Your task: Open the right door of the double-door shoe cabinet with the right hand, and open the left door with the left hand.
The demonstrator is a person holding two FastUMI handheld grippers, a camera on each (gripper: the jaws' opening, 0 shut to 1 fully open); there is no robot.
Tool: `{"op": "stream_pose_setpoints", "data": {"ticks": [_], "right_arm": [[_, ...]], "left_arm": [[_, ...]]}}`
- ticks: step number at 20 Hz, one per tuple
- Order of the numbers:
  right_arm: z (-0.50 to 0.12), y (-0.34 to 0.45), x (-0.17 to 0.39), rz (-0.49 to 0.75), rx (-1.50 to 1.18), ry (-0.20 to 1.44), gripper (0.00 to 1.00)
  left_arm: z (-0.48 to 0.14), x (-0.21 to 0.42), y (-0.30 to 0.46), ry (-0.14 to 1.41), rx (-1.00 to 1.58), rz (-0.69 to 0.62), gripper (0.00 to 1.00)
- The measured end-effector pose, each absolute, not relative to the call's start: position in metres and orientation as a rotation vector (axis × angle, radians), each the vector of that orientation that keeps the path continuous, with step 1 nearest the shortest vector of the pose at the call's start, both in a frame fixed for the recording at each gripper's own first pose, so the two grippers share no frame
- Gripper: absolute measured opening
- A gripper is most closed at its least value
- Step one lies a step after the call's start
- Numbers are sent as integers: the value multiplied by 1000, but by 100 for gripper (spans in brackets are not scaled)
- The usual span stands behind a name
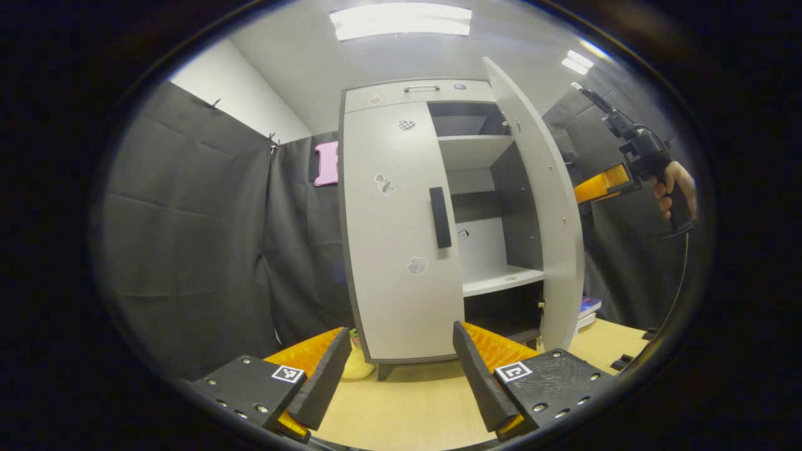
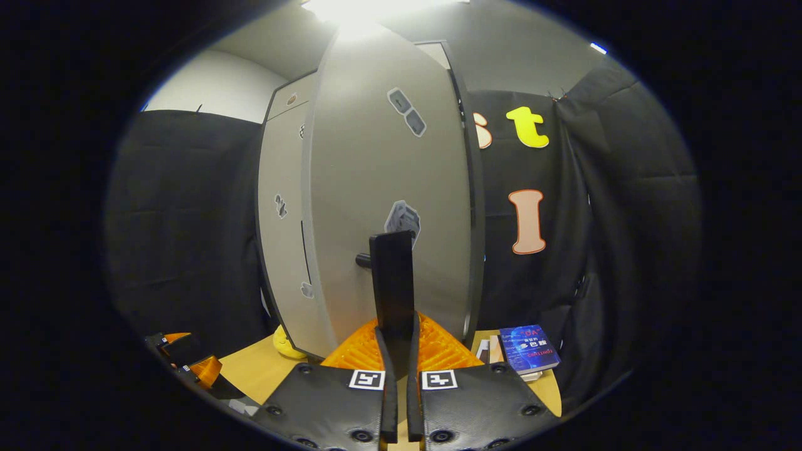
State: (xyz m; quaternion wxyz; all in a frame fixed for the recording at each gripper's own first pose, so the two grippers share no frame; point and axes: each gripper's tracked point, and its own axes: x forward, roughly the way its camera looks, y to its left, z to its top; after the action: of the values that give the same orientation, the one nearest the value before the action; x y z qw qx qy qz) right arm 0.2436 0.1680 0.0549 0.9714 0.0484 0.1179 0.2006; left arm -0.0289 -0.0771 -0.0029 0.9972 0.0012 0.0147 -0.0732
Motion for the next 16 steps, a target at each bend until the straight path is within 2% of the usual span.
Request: {"op": "stream_pose_setpoints", "data": {"ticks": [7,12,16], "right_arm": [[54,147,248,359,56,220,7],[55,125,254,272,56,203,5],[57,140,253,336,112,180,5]], "left_arm": [[-4,-37,-103,39,5,-166,95],[-6,-36,-123,54,9,-156,94],[-4,-25,-140,61,11,-133,94]]}}
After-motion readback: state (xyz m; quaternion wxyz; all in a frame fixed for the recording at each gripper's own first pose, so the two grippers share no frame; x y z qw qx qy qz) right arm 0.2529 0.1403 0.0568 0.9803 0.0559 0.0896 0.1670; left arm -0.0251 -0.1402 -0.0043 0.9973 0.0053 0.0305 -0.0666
